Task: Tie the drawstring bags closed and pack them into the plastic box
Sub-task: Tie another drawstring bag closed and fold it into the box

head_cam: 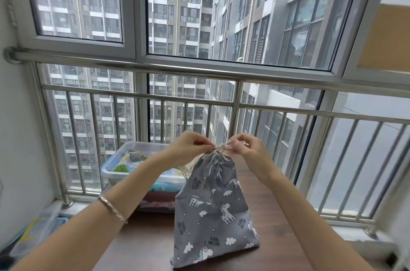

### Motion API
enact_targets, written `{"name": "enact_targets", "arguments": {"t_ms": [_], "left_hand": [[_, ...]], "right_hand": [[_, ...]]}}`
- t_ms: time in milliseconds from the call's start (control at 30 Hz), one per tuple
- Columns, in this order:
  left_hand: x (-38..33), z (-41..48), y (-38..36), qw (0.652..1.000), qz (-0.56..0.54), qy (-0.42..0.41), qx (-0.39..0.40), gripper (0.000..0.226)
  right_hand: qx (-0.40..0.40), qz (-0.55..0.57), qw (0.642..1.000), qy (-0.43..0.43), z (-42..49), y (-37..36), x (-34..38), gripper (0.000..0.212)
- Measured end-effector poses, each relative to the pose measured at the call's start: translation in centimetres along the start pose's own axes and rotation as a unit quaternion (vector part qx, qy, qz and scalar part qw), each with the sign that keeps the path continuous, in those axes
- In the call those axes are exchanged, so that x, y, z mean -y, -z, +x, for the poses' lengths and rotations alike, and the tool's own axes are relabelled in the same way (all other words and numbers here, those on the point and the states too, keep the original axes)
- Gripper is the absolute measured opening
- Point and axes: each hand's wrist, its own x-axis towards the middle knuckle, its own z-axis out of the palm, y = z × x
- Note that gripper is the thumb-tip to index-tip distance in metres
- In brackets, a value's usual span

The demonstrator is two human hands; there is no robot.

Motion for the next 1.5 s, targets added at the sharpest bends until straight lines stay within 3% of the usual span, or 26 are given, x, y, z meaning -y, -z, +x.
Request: {"name": "enact_targets", "arguments": {"t_ms": [233, 367, 500, 567, 767, 867, 1067, 1167, 1300, 1500], "left_hand": [[0.6, 0.0, 0.7, 0.985, 0.163, -0.040, -0.027, 0.012], [0.7, 0.1, -0.2, 0.947, 0.289, -0.111, -0.083, 0.015], [0.1, -0.5, -1.3, 0.940, 0.301, -0.143, -0.073, 0.019], [-0.1, -0.8, -1.8, 0.940, 0.299, -0.148, -0.075, 0.019], [0.2, -1.0, -1.9, 0.966, 0.213, -0.126, -0.070, 0.015], [0.7, -0.8, -1.8, 0.986, 0.109, -0.101, -0.076, 0.019], [1.0, -0.4, -1.8, 0.994, -0.009, -0.096, -0.053, 0.041], [1.1, -0.1, -1.8, 0.993, -0.028, -0.106, -0.038, 0.042], [1.2, 0.3, -1.6, 0.995, -0.022, -0.092, -0.026, 0.042], [0.7, 0.7, -0.9, 0.999, -0.047, 0.011, -0.020, 0.036]], "right_hand": [[0.077, 0.152, 0.980, -0.098, 0.1, 0.9, -0.4, 0.024], [0.177, 0.011, 0.964, -0.196, 0.8, -0.1, 0.5, 0.039], [0.352, -0.156, 0.885, -0.262, 1.6, -0.6, 1.9, 0.056], [0.390, -0.194, 0.855, -0.282, 2.1, -1.2, 2.8, 0.059], [0.369, -0.204, 0.855, -0.302, 3.4, -1.9, 3.9, 0.016], [0.331, -0.220, 0.871, -0.288, 3.4, -1.7, 3.5, 0.015], [0.238, -0.239, 0.935, -0.111, 2.5, -1.8, 3.7, 0.010], [0.197, -0.223, 0.954, -0.049, 2.2, -1.5, 4.1, 0.011], [0.216, -0.190, 0.957, -0.031, 1.7, -1.1, 4.1, 0.009], [0.157, -0.177, 0.972, 0.004, 0.6, -1.6, 3.5, 0.007]]}}
